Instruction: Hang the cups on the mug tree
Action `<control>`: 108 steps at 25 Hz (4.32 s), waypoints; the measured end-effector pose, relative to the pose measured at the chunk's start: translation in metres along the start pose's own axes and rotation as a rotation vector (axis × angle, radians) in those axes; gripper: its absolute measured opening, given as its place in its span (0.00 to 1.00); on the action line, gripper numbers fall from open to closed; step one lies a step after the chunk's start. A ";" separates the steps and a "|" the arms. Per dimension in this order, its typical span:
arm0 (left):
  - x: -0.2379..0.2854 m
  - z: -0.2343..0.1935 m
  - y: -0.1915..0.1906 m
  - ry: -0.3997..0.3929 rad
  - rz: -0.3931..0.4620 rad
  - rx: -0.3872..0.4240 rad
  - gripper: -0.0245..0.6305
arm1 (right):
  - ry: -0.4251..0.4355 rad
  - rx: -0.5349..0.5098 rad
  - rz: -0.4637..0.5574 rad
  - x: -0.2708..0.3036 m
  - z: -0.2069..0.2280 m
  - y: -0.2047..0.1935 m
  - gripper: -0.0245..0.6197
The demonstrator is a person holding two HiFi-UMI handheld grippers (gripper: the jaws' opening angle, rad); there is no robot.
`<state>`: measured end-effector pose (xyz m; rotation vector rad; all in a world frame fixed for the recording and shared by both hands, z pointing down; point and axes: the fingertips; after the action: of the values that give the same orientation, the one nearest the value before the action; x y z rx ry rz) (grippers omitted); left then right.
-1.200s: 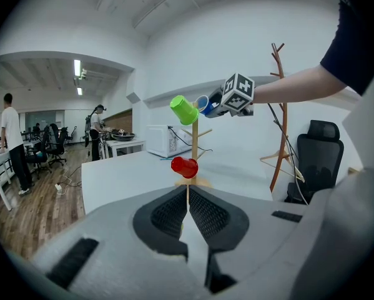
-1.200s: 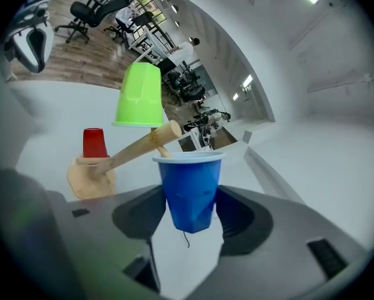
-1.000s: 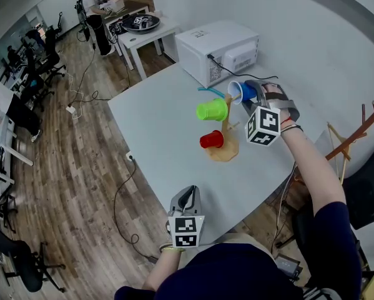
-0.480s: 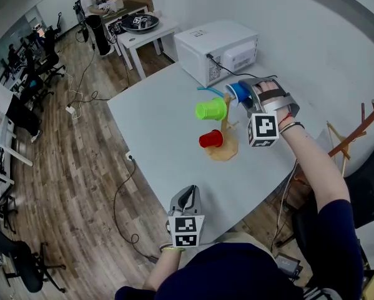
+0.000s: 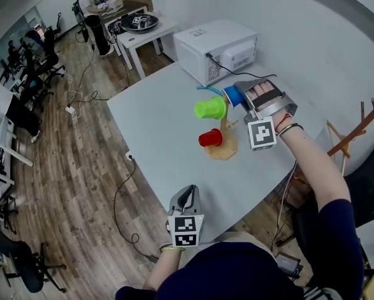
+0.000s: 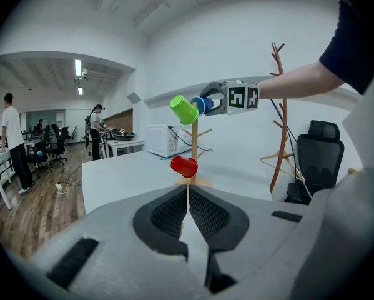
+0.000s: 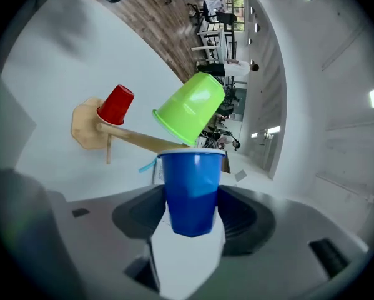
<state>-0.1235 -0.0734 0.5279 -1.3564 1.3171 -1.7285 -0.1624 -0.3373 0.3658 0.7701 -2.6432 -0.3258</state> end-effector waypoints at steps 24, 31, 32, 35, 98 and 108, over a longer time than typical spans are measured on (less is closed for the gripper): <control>-0.001 0.005 0.001 -0.010 0.005 0.017 0.07 | 0.021 -0.037 -0.016 -0.005 -0.017 -0.004 0.46; -0.003 0.009 0.001 -0.011 0.010 0.023 0.07 | 0.026 -0.026 -0.029 -0.015 -0.026 -0.008 0.46; -0.004 0.008 0.002 -0.009 0.011 0.022 0.07 | 0.025 -0.026 -0.030 -0.016 -0.027 -0.009 0.46; -0.006 0.007 0.002 -0.001 0.014 0.021 0.07 | 0.026 -0.009 -0.028 -0.021 -0.029 -0.007 0.46; -0.077 0.004 0.006 -0.179 0.064 0.104 0.07 | 0.088 1.774 0.049 -0.234 -0.113 0.169 0.09; -0.105 0.009 -0.017 -0.210 0.051 0.086 0.07 | 0.102 1.906 0.063 -0.269 -0.136 0.199 0.09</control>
<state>-0.0792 0.0208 0.5038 -1.4004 1.1382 -1.5442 0.0102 -0.0395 0.4761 0.9458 -2.0916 2.3516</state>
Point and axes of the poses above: the fingertips, and each gripper's own axes: x forward along the fingers, z to its right, y out of its top, and after that the axes turned 3 degrees about y, right-handed
